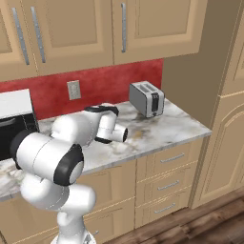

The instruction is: Place the liquor on the top shelf of the fridge to keep it out of children's reach, and place the lemon wedge and eggplant on lower shelves for easy access.

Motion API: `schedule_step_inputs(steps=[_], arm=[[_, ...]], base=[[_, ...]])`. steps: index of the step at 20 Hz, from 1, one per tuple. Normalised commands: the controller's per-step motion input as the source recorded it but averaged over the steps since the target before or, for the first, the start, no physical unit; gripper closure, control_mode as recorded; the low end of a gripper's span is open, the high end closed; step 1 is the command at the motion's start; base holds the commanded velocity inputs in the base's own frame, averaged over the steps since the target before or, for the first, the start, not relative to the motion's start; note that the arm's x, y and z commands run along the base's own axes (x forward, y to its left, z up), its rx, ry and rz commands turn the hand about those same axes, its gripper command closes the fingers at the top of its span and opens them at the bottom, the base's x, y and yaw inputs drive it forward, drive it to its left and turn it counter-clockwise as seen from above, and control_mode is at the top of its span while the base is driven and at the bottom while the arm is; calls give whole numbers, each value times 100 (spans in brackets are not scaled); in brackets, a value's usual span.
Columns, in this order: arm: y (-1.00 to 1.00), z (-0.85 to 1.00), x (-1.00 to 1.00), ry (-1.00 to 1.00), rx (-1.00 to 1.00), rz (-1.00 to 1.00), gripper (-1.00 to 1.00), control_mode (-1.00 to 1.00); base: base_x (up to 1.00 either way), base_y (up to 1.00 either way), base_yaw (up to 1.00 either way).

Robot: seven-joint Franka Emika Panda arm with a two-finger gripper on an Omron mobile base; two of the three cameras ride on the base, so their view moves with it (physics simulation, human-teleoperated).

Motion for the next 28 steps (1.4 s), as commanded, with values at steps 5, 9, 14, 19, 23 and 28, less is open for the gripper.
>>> schedule_step_inputs(steps=[5, 9, 14, 19, 23, 28], arm=[[6, -13, 23, 0, 0, 0, -100, -100], [-1, -6, 34, 0, 0, -4, -100, -100], [0, -9, 36, 0, 0, -4, -100, -100], [0, -20, 31, 0, 0, 0, -100, -100], [0, -21, 30, 0, 0, 0, -100, -100], [6, -21, 31, 0, 0, 0, -100, -100]], base=[[0, 0, 0], [0, 0, 0], [0, 0, 0], [0, 0, 0], [0, 0, 0], [0, 0, 0]])
